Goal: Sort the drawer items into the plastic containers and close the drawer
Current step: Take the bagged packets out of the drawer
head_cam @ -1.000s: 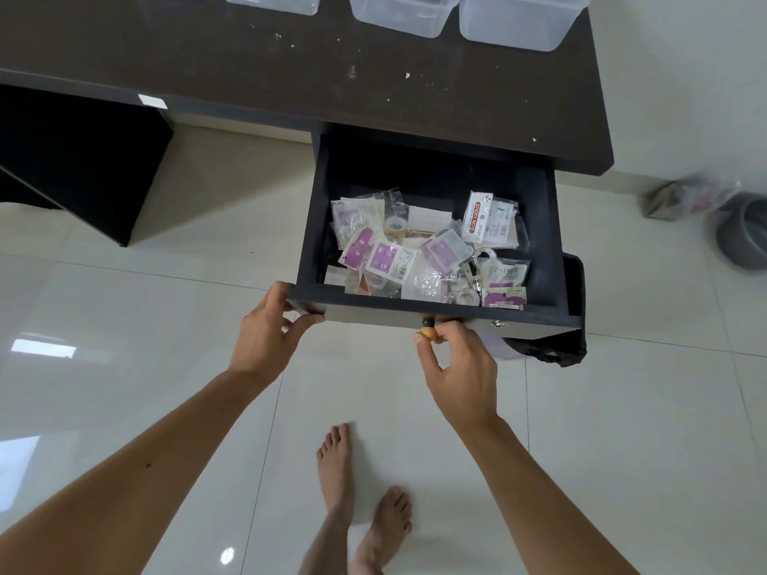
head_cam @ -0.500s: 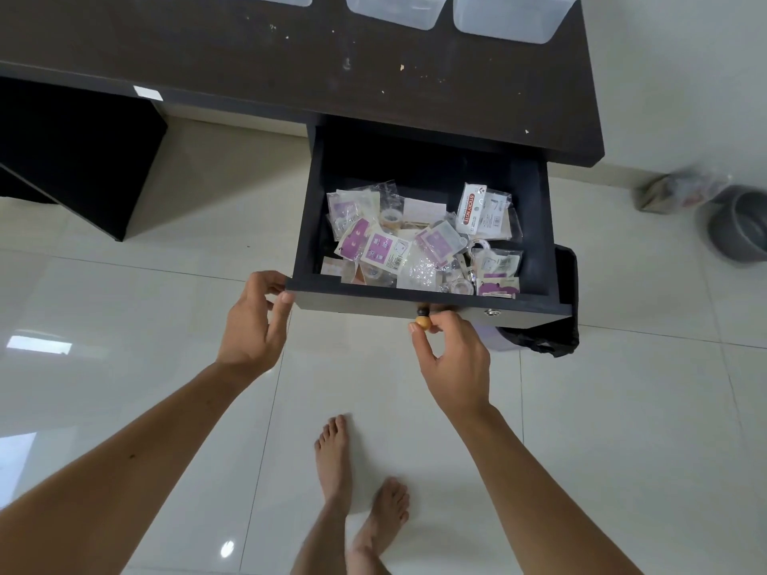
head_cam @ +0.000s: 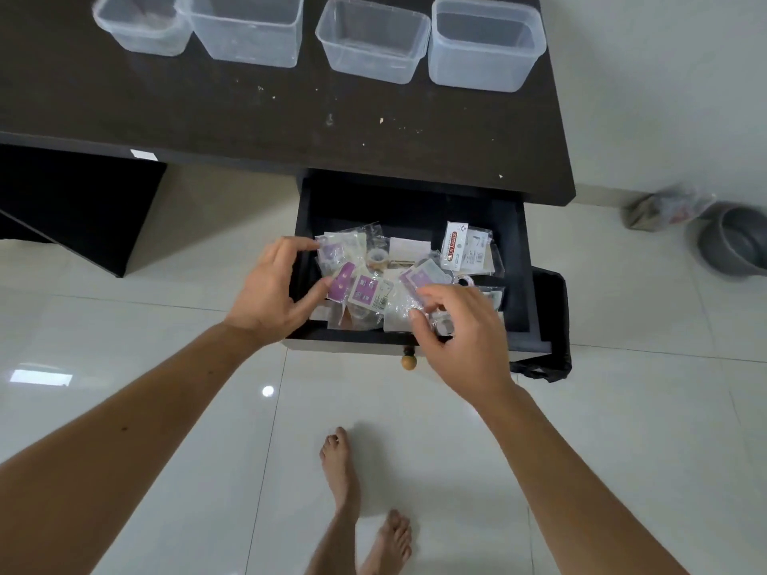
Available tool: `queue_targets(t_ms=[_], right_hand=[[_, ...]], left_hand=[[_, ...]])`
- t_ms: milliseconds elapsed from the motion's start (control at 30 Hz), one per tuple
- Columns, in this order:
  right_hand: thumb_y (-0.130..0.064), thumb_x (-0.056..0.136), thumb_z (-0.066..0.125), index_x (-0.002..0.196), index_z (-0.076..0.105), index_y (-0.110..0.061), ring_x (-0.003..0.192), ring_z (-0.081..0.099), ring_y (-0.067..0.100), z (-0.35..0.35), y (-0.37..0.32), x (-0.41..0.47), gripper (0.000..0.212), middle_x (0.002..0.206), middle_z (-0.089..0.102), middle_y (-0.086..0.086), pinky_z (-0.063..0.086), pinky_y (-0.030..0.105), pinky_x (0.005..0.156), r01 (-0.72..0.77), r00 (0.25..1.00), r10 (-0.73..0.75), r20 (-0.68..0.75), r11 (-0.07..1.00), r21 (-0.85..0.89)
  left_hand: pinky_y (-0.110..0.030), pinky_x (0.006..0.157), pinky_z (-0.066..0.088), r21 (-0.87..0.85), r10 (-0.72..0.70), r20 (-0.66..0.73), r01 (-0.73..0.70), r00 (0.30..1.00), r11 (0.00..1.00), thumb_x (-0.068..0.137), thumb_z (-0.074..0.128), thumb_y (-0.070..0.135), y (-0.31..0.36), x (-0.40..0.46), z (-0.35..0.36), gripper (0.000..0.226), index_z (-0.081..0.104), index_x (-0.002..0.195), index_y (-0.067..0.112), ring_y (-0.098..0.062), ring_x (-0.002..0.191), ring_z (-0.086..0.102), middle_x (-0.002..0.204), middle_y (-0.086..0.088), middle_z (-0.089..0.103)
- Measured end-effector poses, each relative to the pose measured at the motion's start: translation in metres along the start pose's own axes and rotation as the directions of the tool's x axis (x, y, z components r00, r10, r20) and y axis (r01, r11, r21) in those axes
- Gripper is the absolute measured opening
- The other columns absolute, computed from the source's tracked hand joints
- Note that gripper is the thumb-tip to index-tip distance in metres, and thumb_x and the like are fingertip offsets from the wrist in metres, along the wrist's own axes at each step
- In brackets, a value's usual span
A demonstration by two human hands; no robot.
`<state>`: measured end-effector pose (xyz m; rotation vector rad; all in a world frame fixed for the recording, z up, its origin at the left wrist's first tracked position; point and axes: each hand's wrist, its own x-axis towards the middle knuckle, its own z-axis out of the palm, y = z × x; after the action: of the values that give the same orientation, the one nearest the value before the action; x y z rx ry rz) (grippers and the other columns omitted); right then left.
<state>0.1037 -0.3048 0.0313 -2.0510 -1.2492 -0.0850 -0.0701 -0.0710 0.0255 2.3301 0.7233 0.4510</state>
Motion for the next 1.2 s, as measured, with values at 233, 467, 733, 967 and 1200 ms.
queue_targets(t_ms=[233,467,733,967,1200], right_hand=[[-0.043,0.097,0.072,0.142,0.063,-0.028,0.135,0.049,0.023,0.019,0.056,0.067,0.049,0.147,0.056,-0.004,0.046,0.048,0.112,-0.055,0.873,0.124,0.471,0.986,-0.156],[-0.046,0.091,0.076,0.155,0.047,-0.033,0.142,0.034,0.023,0.027,0.076,0.08,0.071,0.148,0.055,-0.005,0.031,0.046,0.114,0.003,0.78,0.2,0.593,0.947,-0.323],[-0.019,0.097,0.073,0.12,0.073,-0.026,0.108,0.059,0.011,0.014,0.069,0.086,0.024,0.11,0.067,-0.012,0.052,0.034,0.096,-0.205,0.801,0.217,0.559,0.975,-0.084],[-0.013,0.098,0.074,0.111,0.08,-0.025,0.094,0.067,-0.002,-0.01,0.06,0.107,0.019,0.1,0.074,-0.016,0.047,0.004,0.08,-0.388,0.863,0.302,0.405,0.91,0.149],[-0.02,0.099,0.075,0.108,0.079,-0.033,0.101,0.072,0.008,-0.023,0.057,0.124,0.017,0.103,0.078,-0.012,0.057,0.03,0.094,-0.477,0.872,0.385,0.302,0.804,0.355]], left_hand=[[-0.042,0.115,0.047,0.144,0.069,0.373,-0.131,0.925,0.981,0.089,0.078,0.05,0.007,0.057,0.03,0.073,0.047,0.153,0.034,-0.015,0.136,0.047,0.143,0.005,0.059],[-0.036,0.112,0.039,0.28,0.093,0.514,-0.269,0.853,0.922,0.09,0.078,0.046,-0.001,0.079,0.057,0.061,0.058,0.145,0.031,-0.016,0.128,0.049,0.134,0.007,0.067],[-0.033,0.072,0.058,-0.056,-0.1,0.406,0.134,0.908,0.989,0.094,0.079,0.023,0.008,0.084,0.048,0.018,0.075,0.112,0.023,-0.01,0.079,0.061,0.092,0.012,0.063],[-0.025,0.069,0.066,-0.268,-0.219,0.381,0.334,0.898,0.904,0.095,0.078,0.02,0.018,0.077,0.051,0.049,0.06,0.135,0.041,-0.007,0.101,0.069,0.11,0.011,0.064],[-0.023,0.069,0.065,-0.409,-0.235,0.339,0.368,0.911,0.835,0.095,0.077,0.012,0.021,0.077,0.052,0.034,0.072,0.118,0.036,-0.006,0.108,0.068,0.118,0.019,0.064]])
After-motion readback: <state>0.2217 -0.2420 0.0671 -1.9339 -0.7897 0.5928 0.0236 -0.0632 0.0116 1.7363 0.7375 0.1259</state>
